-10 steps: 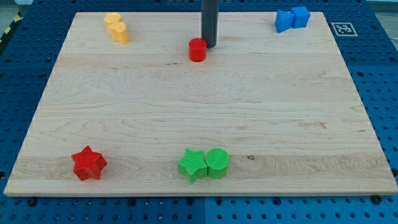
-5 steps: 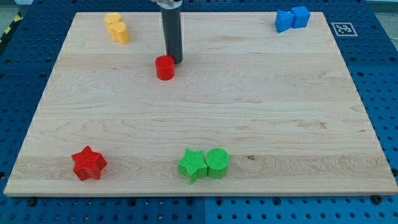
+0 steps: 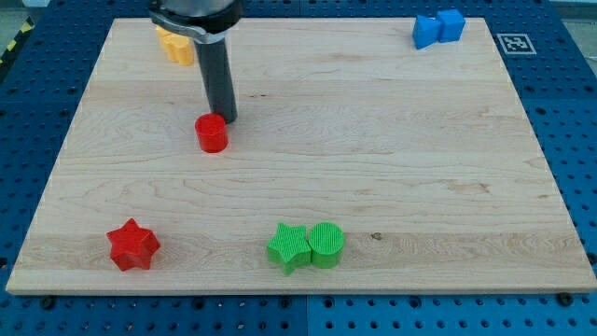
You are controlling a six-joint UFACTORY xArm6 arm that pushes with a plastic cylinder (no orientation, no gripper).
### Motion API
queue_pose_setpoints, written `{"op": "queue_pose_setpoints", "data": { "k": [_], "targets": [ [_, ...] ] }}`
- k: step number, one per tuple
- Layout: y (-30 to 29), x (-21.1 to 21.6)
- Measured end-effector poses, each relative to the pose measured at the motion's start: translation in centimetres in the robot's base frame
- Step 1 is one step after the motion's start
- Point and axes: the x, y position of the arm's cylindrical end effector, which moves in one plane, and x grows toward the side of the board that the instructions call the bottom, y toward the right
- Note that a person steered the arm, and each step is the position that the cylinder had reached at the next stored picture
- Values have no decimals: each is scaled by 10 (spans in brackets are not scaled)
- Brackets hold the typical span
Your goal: Move the red circle closer to the red star
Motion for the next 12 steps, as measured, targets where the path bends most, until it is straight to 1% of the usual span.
{"op": "queue_pose_setpoints", "data": {
  "k": [2, 4, 5, 7, 8, 10, 12],
  "targets": [
    [-17, 31],
    [-21, 81],
    [-16, 91],
    [10, 91],
    [5, 95],
    [-10, 128],
    [-17, 136]
  ]
}}
